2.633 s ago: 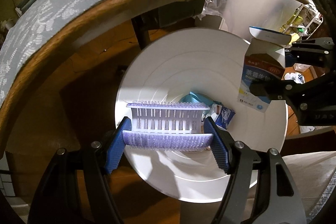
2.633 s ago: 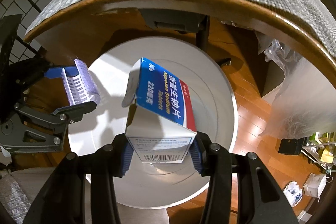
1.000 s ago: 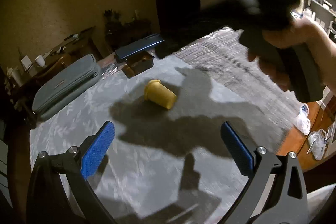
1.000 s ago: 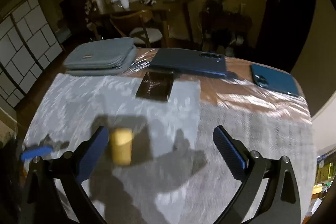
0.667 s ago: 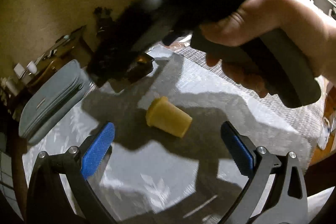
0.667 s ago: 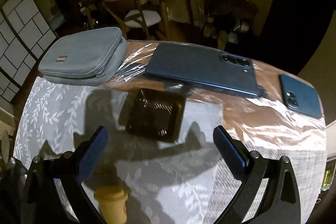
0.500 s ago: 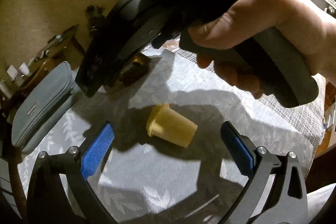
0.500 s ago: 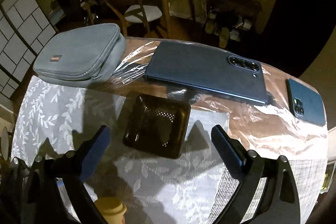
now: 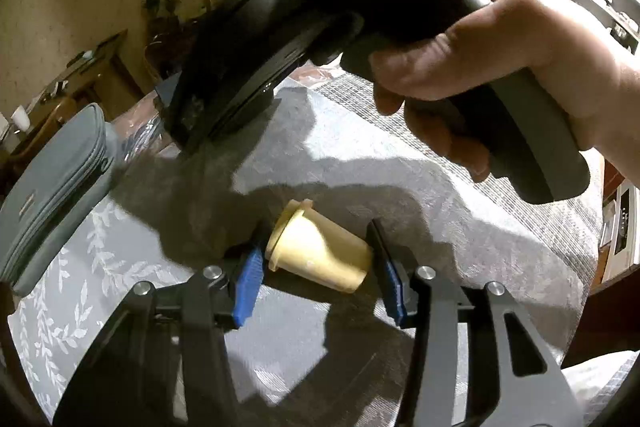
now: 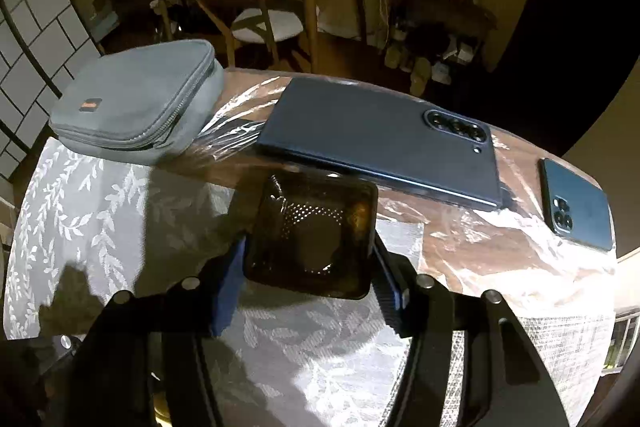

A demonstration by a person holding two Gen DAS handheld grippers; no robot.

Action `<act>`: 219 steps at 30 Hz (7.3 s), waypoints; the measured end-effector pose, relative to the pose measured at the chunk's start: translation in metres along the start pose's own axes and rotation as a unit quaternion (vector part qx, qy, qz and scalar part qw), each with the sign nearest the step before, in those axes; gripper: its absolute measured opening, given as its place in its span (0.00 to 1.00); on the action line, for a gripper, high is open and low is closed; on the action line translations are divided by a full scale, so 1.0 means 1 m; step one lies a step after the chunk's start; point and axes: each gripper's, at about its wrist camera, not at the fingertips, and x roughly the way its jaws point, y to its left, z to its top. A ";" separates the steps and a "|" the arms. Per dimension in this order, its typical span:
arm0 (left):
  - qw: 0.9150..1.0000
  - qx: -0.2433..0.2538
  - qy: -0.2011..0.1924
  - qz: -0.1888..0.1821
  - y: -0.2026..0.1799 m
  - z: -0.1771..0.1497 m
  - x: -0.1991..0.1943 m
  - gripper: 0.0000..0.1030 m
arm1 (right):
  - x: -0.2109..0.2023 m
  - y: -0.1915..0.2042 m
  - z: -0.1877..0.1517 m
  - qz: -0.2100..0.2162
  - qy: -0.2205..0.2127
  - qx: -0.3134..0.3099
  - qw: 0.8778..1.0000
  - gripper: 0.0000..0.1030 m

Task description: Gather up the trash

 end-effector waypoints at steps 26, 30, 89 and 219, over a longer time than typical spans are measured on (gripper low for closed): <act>0.996 -0.066 0.008 0.060 -0.019 -0.029 -0.042 0.49 | -0.090 -0.015 -0.108 0.001 -0.053 0.016 0.998 0.55; 0.995 -0.071 0.008 0.076 -0.019 -0.035 -0.048 0.49 | -0.097 -0.012 -0.126 0.007 -0.050 0.017 0.999 0.55; 0.987 -0.096 0.031 0.124 -0.092 -0.112 -0.104 0.49 | -0.173 0.048 -0.293 0.025 -0.029 -0.023 0.999 0.55; 0.922 -0.320 0.023 0.218 0.169 -0.060 -0.031 0.98 | -0.055 -0.218 -0.148 -0.146 -0.064 0.186 0.970 0.96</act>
